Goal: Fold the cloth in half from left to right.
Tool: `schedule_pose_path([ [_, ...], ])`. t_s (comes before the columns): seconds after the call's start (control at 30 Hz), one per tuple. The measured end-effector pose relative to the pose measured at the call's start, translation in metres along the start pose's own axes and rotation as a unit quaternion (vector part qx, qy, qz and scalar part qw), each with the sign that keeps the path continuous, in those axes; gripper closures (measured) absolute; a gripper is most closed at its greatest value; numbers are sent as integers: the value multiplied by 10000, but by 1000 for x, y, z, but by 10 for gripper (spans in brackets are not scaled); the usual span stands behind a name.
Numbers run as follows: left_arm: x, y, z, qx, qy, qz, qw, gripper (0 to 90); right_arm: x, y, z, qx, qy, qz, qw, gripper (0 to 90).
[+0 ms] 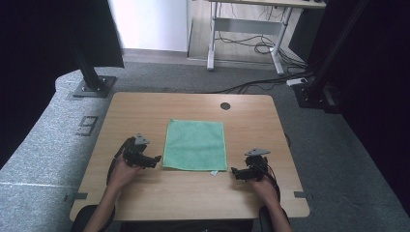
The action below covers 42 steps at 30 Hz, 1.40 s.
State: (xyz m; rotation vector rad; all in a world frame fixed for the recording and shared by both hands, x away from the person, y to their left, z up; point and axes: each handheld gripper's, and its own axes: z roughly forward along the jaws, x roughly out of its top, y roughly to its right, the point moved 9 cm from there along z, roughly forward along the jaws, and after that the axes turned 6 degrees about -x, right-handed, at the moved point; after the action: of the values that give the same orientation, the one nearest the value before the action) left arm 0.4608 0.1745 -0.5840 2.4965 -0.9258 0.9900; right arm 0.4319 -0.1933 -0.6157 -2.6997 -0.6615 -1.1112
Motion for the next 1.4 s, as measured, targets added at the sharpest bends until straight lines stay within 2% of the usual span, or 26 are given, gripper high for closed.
schedule_pose_path([
  [0.1,6,4,9,-88,25,23,10000,0,7,-3,-1,18,93,41,9999,18],
  [0.33,-5,11,28,141,-351,282,9989,0,27,-16,-2,58,213,-88,9997,22],
  [0.37,-8,12,30,181,-407,308,9985,0,30,-17,-1,56,206,-96,9997,26],
  [0.43,-9,13,29,159,-356,229,9990,5,33,-19,2,33,157,-108,9998,36],
  [0.5,-10,15,28,168,-351,236,9990,10,34,-21,6,20,44,-98,9999,47],
  [0.63,-15,26,24,84,-380,233,9990,12,32,-23,13,-84,-192,-267,9994,55],
  [0.8,-20,45,20,-86,-478,372,9981,13,23,-18,11,-168,-211,-313,9991,69],
  [0.9,-24,57,19,-276,-506,375,9976,13,19,-11,10,-235,-231,-244,9992,86],
  [0.97,-25,64,19,-331,-501,373,9975,13,15,-6,11,-266,-268,-212,9991,88],
  [1.03,-26,70,18,-390,-525,426,9970,13,14,-3,11,-216,-265,-107,9994,90],
  [1.1,-25,74,18,-489,-578,521,9958,12,14,-1,11,-275,-265,-127,9992,91],
  [1.13,-24,75,18,-544,-594,525,9954,8,14,1,11,-318,-264,-132,9991,92],
  [1.2,-21,71,16,-525,-515,475,9962,4,14,5,10,-393,-257,-125,9988,93],
  [1.3,-16,57,12,-332,-389,400,9979,8,14,13,10,-458,-250,-51,9986,93],
  [1.4,-9,42,8,-195,-203,237,9993,13,12,19,11,-448,-253,122,9986,93],
])
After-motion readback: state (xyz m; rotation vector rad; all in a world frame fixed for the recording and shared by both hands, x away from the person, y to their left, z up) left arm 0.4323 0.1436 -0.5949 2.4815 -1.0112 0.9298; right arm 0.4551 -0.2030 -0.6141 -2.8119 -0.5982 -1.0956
